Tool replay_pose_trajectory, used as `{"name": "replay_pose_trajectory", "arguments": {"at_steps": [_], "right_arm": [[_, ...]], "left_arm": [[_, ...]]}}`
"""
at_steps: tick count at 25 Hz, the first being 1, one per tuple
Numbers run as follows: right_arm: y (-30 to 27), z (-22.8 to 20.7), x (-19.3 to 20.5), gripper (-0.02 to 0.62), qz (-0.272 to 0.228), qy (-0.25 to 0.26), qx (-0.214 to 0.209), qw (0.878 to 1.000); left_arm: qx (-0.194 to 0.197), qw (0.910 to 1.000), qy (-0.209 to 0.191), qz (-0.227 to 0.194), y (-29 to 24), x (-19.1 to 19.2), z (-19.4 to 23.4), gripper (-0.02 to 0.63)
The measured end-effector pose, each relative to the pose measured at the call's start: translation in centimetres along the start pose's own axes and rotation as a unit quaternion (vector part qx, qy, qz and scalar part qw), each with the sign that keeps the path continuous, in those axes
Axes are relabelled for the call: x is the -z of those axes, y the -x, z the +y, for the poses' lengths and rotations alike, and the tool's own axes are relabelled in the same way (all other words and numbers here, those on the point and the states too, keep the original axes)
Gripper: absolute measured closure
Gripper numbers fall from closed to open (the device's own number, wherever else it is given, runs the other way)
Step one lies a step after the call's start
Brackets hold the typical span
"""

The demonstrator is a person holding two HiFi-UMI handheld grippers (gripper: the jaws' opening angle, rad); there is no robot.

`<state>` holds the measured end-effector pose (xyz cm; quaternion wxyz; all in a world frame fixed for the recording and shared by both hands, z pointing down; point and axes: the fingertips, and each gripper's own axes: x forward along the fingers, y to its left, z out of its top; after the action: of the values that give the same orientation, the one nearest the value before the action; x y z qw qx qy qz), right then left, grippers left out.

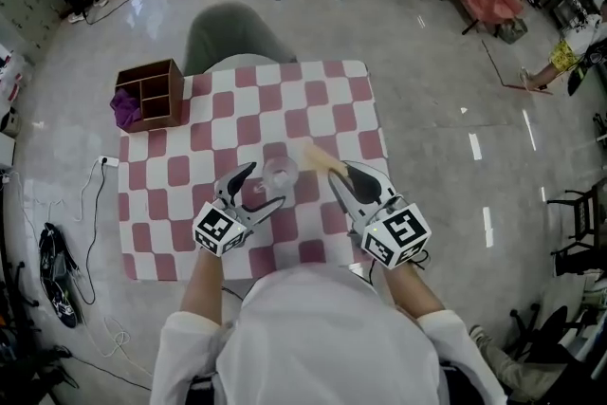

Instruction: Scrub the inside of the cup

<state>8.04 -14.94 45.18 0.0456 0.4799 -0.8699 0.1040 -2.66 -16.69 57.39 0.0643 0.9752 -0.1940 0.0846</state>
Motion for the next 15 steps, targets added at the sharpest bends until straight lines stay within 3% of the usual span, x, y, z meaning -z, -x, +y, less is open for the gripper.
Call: {"name": "replay_pose_trajectory", "arguments": {"at_steps": [3, 11, 15], "right_arm": [[0.0, -0.2, 0.1, 0.506, 0.003, -0.001, 0.004, 1.0], [-0.1, -0.7, 0.6, 0.505, 0.013, -0.005, 0.008, 1.0], [-0.1, -0.9, 0.8, 0.506, 0.016, -0.007, 0.01, 1.0]], "left_arm": [[0.019, 0.9991, -0.018, 0.034, -0.8, 1.6, -0.3, 0.219], [0.041, 0.9951, -0.057, 0.069, -3.0, 3.5, -0.4, 0.22], [0.034, 0.9963, -0.043, 0.066, -3.5, 3.8, 0.3, 0.221]]}}
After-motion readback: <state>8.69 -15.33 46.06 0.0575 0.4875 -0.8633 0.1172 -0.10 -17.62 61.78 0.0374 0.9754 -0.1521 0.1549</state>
